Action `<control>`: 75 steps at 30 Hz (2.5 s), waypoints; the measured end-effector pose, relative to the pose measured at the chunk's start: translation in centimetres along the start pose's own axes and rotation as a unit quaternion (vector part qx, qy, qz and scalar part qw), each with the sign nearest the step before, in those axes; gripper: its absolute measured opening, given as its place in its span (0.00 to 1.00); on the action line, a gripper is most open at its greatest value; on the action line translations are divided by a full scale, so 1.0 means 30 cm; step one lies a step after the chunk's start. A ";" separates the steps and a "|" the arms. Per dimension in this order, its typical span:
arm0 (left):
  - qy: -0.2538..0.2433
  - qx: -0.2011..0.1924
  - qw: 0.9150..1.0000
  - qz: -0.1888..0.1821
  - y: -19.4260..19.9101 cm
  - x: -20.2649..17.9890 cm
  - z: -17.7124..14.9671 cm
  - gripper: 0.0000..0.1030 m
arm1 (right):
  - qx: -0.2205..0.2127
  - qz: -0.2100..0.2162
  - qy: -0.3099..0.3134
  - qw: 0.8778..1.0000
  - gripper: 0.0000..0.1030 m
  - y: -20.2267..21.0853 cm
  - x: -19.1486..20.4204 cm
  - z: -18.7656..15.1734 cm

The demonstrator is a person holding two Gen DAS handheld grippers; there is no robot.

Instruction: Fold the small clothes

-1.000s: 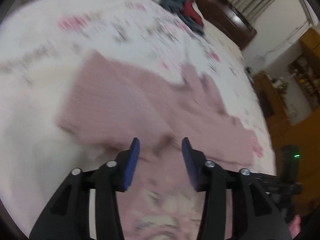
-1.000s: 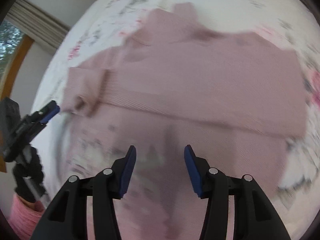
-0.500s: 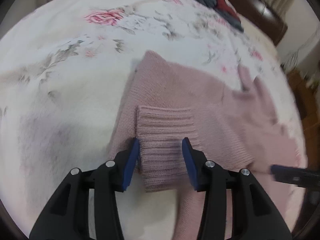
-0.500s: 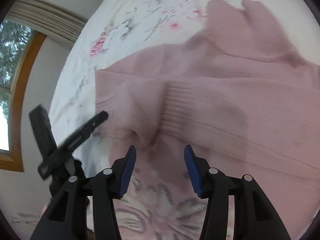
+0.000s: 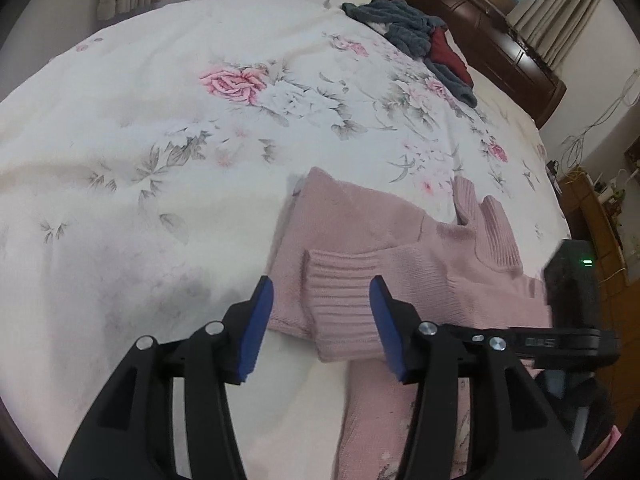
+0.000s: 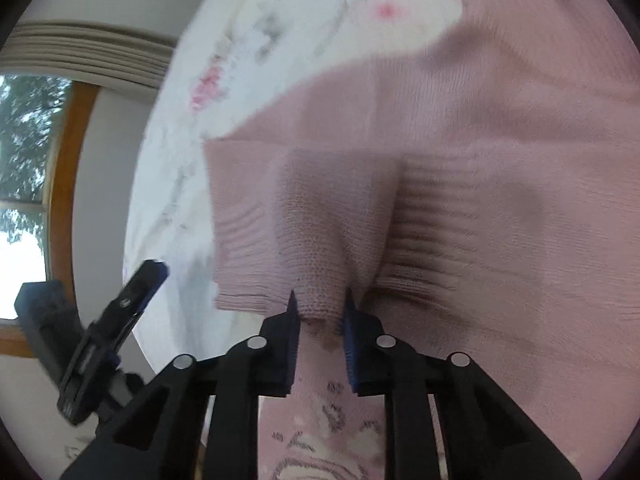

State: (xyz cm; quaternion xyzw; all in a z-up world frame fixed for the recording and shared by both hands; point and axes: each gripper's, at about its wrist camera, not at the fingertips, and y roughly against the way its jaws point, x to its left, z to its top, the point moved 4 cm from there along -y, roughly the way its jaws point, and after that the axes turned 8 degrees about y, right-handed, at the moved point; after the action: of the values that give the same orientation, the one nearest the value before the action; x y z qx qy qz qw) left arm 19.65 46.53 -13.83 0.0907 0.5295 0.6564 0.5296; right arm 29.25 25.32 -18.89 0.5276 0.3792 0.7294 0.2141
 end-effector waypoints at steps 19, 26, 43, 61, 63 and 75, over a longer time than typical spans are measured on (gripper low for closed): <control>-0.099 0.060 0.990 0.083 -0.291 -0.213 -0.145 0.49 | -0.046 -0.131 -0.007 0.990 0.18 0.310 -0.345 -0.083; -0.091 0.076 0.989 0.083 -0.334 -0.176 -0.159 0.51 | -0.024 -0.155 -0.016 0.988 0.30 0.261 -0.396 -0.117; -0.073 0.037 0.994 0.068 -0.143 -0.136 -0.082 0.52 | 0.006 -0.169 0.049 0.984 0.51 0.046 -0.072 -0.011; -0.105 0.054 0.992 0.044 -0.213 -0.287 -0.148 0.53 | -0.071 -0.137 0.021 0.988 0.13 0.379 -0.191 -0.048; -0.113 0.057 0.991 0.041 -0.233 -0.324 -0.165 0.53 | -0.088 -0.138 0.015 0.986 0.13 0.467 -0.224 -0.062; -0.152 0.076 0.982 0.083 -0.380 -0.394 -0.229 0.53 | -0.099 -0.174 -0.098 0.975 0.12 0.740 -0.648 -0.255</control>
State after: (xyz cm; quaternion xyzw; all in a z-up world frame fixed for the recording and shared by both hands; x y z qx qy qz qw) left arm 26.79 31.68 -20.52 0.2734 0.4818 0.6346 0.5388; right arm 30.92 -4.82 -14.58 0.4987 0.3686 0.6594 0.4250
